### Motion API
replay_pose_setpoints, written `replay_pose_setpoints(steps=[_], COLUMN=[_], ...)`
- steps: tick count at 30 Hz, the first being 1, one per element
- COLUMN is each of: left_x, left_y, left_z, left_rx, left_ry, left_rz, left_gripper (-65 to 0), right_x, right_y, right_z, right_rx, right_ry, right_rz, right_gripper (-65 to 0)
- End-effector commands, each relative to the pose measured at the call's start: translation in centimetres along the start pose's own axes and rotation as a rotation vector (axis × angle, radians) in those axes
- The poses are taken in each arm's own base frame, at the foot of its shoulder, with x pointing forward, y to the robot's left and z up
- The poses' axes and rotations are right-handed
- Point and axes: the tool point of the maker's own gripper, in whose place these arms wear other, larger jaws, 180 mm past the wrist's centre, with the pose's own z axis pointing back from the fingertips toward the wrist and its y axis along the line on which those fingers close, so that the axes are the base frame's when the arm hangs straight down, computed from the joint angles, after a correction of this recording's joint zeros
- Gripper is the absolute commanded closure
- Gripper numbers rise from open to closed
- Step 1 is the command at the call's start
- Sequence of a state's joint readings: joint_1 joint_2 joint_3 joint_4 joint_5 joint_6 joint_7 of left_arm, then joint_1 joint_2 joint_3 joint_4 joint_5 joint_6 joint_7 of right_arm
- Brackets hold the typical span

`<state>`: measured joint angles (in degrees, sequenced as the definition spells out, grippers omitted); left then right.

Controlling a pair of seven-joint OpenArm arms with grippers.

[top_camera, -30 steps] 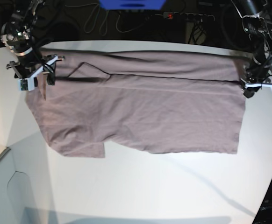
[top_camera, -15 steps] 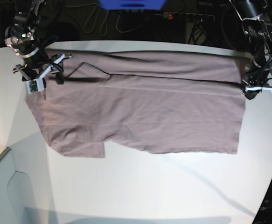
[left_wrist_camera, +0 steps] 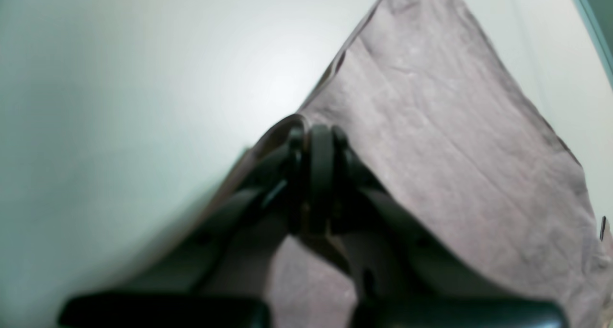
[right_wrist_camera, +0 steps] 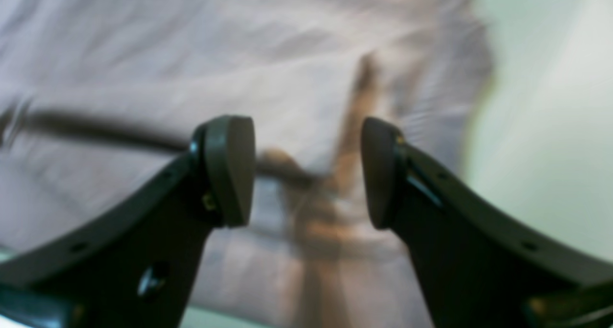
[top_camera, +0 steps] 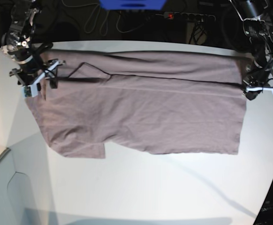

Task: Layout the t-shirt on the table in an organized manner, then fold the t-shirt properly
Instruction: 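Release the shirt and reposition both grippers along the folded edge, then move both grippers along the shirt sides to its open hem edge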

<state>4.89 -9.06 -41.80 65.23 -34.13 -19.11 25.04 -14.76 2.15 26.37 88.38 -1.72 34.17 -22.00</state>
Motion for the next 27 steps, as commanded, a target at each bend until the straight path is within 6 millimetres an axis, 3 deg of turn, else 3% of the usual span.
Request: replay_pose_setpoints(steps=[1, 16, 19, 25, 27], left_x=[1.9, 2.2, 2.2, 2.3, 2.3], left_y=[-0.6, -0.8, -0.8, -0.9, -0.9], left_z=[-0.1, -0.1, -0.1, -0.1, -0.1], left_rx=[-0.022, -0.027, -0.028, -0.029, -0.030], left_ry=[-0.051, -0.058, -0.059, -0.060, -0.061], left_rz=[-0.009, -0.012, -0.012, -0.009, -0.008], left_gripper=[0.0, 0.0, 0.0, 0.0, 0.0], right_x=[1.2, -0.3, -0.1, 0.9, 1.4], right_y=[-0.3, 0.4, 0.4, 0.3, 0.1], right_z=[0.2, -0.4, -0.5, -0.7, -0.9], right_rx=[0.002, 0.024, 0.024, 0.022, 0.019], right_ry=[-0.041, -0.005, -0.009, -0.031, -0.042], right_rz=[0.010, -0.011, -0.011, -0.009, -0.008], right_gripper=[-35.9, -34.2, -25.4, -0.2, 0.0])
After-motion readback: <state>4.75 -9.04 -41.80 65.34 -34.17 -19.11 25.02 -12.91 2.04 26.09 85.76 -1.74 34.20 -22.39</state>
